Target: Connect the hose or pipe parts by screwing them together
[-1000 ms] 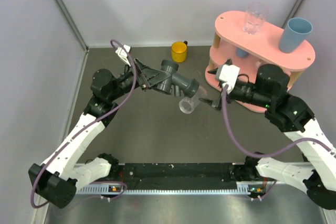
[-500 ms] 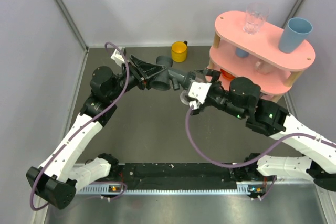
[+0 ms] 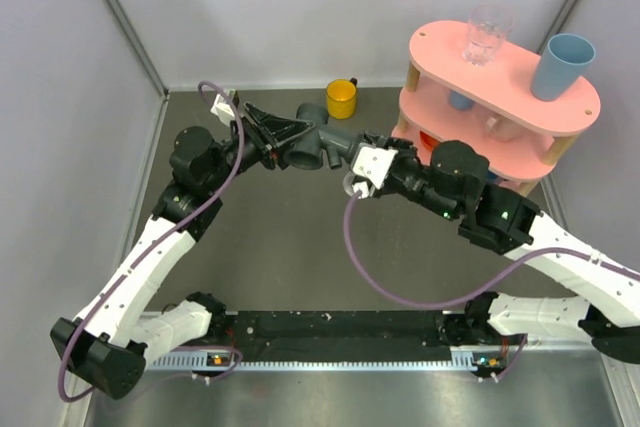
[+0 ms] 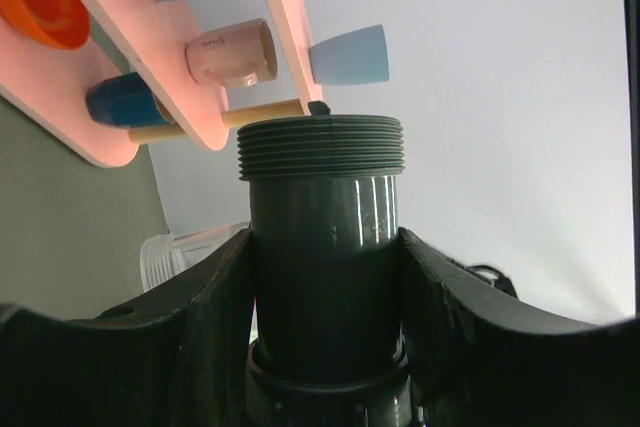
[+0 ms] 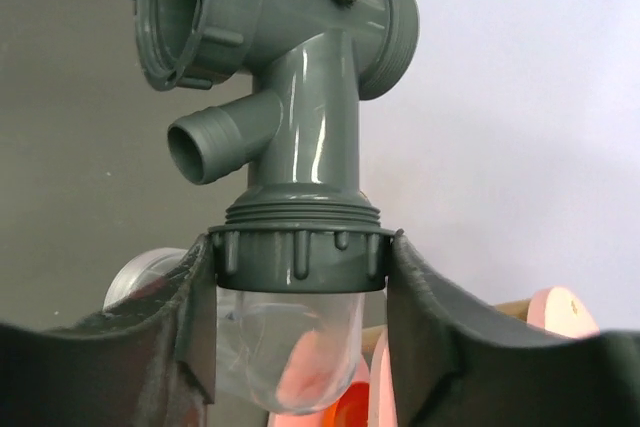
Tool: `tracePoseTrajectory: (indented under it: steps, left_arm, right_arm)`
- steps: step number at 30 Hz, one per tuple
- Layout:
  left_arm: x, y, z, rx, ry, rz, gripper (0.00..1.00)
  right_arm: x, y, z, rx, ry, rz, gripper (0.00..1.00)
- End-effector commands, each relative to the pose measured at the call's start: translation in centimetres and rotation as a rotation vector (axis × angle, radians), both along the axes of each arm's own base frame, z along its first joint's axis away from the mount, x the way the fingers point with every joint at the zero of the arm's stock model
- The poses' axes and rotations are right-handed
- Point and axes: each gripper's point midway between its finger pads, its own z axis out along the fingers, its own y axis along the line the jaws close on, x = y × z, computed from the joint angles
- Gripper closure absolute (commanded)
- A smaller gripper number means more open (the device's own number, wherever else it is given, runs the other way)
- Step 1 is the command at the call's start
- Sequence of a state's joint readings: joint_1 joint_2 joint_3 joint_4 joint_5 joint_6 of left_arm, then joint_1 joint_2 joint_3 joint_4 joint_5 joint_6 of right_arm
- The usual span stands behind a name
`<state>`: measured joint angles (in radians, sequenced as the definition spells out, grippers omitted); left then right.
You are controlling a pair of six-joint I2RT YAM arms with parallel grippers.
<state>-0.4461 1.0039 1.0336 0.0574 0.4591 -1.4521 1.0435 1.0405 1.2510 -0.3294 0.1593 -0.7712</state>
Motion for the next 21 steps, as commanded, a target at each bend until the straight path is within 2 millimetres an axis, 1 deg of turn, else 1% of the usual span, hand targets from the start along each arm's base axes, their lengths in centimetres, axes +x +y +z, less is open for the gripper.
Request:
tracePoseTrajectory:
  steps: [1, 2, 3, 4, 5, 6, 7, 8, 9, 10, 11, 12, 13, 14, 15, 16, 17, 18, 19, 20, 21]
  left_arm:
    - [-3.4, -0.3, 5.2, -0.053, -0.368, -0.107, 1.0]
    - [-3.6, -0.5, 4.8, -0.042, -0.433, -0.122, 1.0]
    - [-3.8, -0.9, 4.1, -0.02, -0.484, -0.148, 1.0]
    - [-4.6, -1.4, 3.1, 0.032, -0.585, -0.201, 1.0]
    - [-5.0, -1.5, 2.3, 0.048, -0.652, -0.219, 1.0]
    - [-5.3, -1.7, 1.5, 0.074, -0.716, -0.236, 1.0]
    - [-5.8, -1.9, 0.4, 0.14, -0.855, -0.259, 1.0]
    - [-5.8, -1.9, -0.6, 0.185, -0.914, -0.259, 1.0]
    - [-5.7, -1.8, -1.6, 0.243, -0.947, -0.26, 1.0]
    - [-5.3, -1.7, -2.0, 0.313, -1.068, -0.228, 1.0]
    - [-5.6, -1.5, -1.9, 0.332, -1.123, -0.213, 1.0]
    - [-6.0, -1.2, -1.3, 0.333, -1.206, -0.187, 1.0]
    - [-6.1, -1.1, -1.2, 0.353, -1.29, -0.167, 1.0]
    - [-6.6, -1.1, -1.4, 0.361, -1.344, -0.184, 1.0]
    - [-6.6, -1.2, -1.7, 0.39, -1.396, -0.193, 1.0]
    - [-6.8, -1.3, -1.4, 0.398, -1.42, -0.208, 1.0]
    - [-7.1, -1.6, -2.0, 0.394, -1.428, -0.27, 1.0]
    - [-7.1, -1.7, -2.3, 0.394, -1.409, -0.299, 1.0]
    - [-6.9, -1.8, -2.0, 0.39, -1.396, -0.304, 1.0]
    - [-6.3, -1.9, -2.0, 0.393, -1.362, -0.293, 1.0]
    - [-6.2, -1.9, -1.7, 0.378, -1.307, -0.284, 1.0]
  right_arm:
    - [-1.6, 0.6, 3.3, 0.204, 0.152, 0.134, 0.86]
    - [-2.4, 1.1, 4.1, 0.228, 0.2, 0.209, 0.89]
    - [-1.8, 0.4, 3.2, 0.232, 0.294, 0.185, 0.96]
    - [-2.7, 0.7, 3.1, 0.225, 0.347, 0.247, 1.0]
    - [-2.8, 0.9, 3.5, 0.245, 0.4, 0.263, 1.0]
    - [-2.4, 0.3, 3.3, 0.253, 0.443, 0.252, 1.0]
    - [-3.5, 0.7, 3.5, 0.264, 0.495, 0.33, 1.0]
    - [-4.1, 0.5, 3.9, 0.301, 0.564, 0.359, 1.0]
    - [-3.5, 0.1, 3.9, 0.324, 0.609, 0.357, 1.0]
    - [-4.5, 0.3, 4.1, 0.328, 0.661, 0.425, 1.0]
    - [-5.1, 0.3, 4.4, 0.348, 0.721, 0.45, 1.0]
    - [-5.2, 0.3, 4.3, 0.352, 0.76, 0.468, 1.0]
    - [-5.7, 0.2, 4.4, 0.351, 0.804, 0.511, 1.0]
    - [-6.2, 0.1, 4.6, 0.365, 0.863, 0.527, 1.0]
    - [-6.2, 0.1, 4.5, 0.37, 0.894, 0.533, 1.0]
    - [-6.3, 0.1, 4.4, 0.373, 0.91, 0.54, 1.0]
    - [-6.4, 0.1, 4.3, 0.376, 0.93, 0.538, 1.0]
    - [-6.3, 0.0, 4.3, 0.381, 0.937, 0.529, 1.0]
    - [-5.5, -0.2, 4.1, 0.399, 0.934, 0.482, 1.0]
    - [-5.1, -0.4, 4.0, 0.412, 0.928, 0.449, 0.85]
    - [-4.3, -0.7, 3.9, 0.427, 0.901, 0.395, 0.72]
